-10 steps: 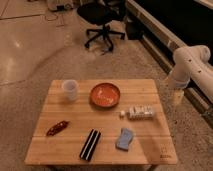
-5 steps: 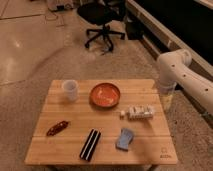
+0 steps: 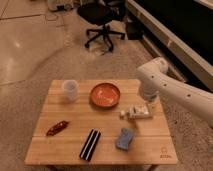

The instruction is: Stand the bottle upright

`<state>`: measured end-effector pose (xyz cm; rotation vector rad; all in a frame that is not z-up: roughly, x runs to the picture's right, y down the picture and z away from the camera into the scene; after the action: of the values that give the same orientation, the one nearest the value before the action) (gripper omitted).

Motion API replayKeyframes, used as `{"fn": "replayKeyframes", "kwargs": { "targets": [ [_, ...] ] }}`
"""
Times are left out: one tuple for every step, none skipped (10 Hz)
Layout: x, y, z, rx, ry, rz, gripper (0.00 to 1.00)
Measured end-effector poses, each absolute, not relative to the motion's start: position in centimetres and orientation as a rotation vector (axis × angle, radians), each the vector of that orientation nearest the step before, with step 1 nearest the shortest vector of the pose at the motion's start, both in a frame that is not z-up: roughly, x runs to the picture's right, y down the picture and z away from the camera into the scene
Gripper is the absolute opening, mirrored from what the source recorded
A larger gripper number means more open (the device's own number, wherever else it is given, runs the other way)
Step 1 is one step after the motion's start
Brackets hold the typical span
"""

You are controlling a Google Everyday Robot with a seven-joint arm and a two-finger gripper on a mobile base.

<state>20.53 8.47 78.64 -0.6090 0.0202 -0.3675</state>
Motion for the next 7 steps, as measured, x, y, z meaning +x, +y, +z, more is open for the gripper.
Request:
{"fn": "replayKeyframes", "kwargs": {
  "targets": [
    [19.6,8.8,79.1,-0.586,0.034,-0.377,0.80],
    [18.8,9.2,79.6,-0.570,0.045,-0.388,0.80],
    [18.1,9.7,80.0,-0.556,0.061,-0.405,0.80],
    [17.6,10.2,80.5,-0.547,0.080,-0.426,0.80],
    [17.3,10.7,81.0,-0.544,0.096,-0.442,0.80],
    [17.0,11.2,81.5,-0.544,0.110,-0.457,0.80],
    [16.7,11.8,82.2,-0.547,0.127,-0.474,0.80]
  ]
}}
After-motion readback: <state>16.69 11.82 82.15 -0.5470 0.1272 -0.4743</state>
